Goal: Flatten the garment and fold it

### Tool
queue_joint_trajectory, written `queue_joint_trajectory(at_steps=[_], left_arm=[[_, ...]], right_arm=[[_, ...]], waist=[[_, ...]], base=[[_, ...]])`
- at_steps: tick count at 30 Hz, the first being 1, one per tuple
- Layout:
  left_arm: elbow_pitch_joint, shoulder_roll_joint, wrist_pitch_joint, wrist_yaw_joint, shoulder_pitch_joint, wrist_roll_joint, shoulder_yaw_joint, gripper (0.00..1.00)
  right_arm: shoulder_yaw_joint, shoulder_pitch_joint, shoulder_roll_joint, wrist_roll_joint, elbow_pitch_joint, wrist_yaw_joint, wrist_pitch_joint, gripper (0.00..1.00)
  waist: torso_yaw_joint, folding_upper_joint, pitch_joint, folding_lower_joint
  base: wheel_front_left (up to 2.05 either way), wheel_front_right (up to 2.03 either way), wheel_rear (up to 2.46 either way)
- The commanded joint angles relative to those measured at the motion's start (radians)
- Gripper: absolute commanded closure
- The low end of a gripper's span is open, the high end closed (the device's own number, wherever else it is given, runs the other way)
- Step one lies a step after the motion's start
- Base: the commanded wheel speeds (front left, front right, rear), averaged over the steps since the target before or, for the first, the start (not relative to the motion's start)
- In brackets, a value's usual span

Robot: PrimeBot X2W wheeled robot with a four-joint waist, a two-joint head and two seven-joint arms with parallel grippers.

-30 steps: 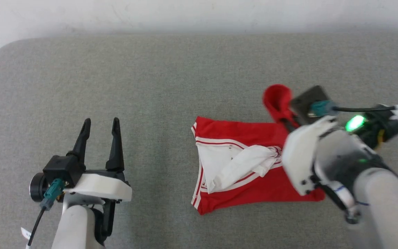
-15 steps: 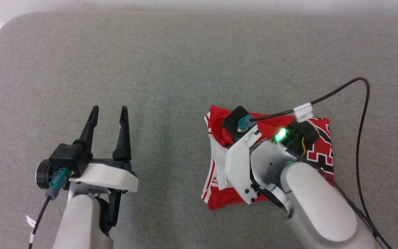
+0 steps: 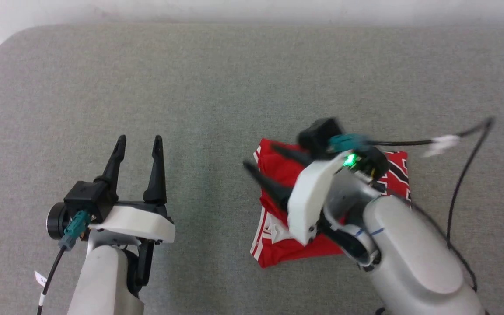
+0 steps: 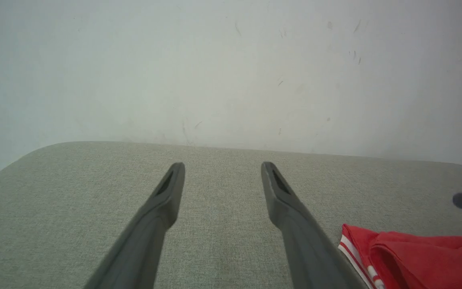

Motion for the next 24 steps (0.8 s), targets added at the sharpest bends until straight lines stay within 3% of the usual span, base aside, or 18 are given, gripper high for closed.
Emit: queue_joint_trajectory(at_steps=[1,6,11,18,24], left_arm=[[0.003,-0.004,-0.005,0.000,0.011,-0.007,0.004,0.00],[-0.002,-0.004,-0.005,0.001,0.037,-0.003,0.012,0.00],[-0.006,-0.004,-0.005,0.001,0.059,0.002,0.024,0.00],[-0.010,-0.004,-0.005,-0.003,0.067,0.006,0.026,0.00],[-0.012,-0.004,-0.005,-0.005,0.061,0.005,0.018,0.00]], right_arm=[[-0.022,0.008,0.000,0.013,-0.024,-0.002,-0.045,0.00],[-0.237,0.106,0.000,0.025,-0.122,-0.002,-0.330,0.00],[-0.440,0.216,0.000,0.038,-0.131,-0.002,-0.468,0.00],[-0.594,0.298,0.000,0.094,-0.018,-0.002,-0.450,0.00],[-0.600,0.284,0.000,0.153,0.125,-0.002,-0.339,0.00]], waist=[[-0.020,0.0000,-0.023,0.0000],[-0.048,0.0000,-0.063,0.0000],[-0.076,0.0000,-0.087,0.0000],[-0.090,0.0000,-0.093,0.0000],[-0.084,0.0000,-0.079,0.0000]], base=[[0.00,0.00,0.00],[0.00,0.00,0.00],[0.00,0.00,0.00],[0.00,0.00,0.00],[0.00,0.00,0.00]])
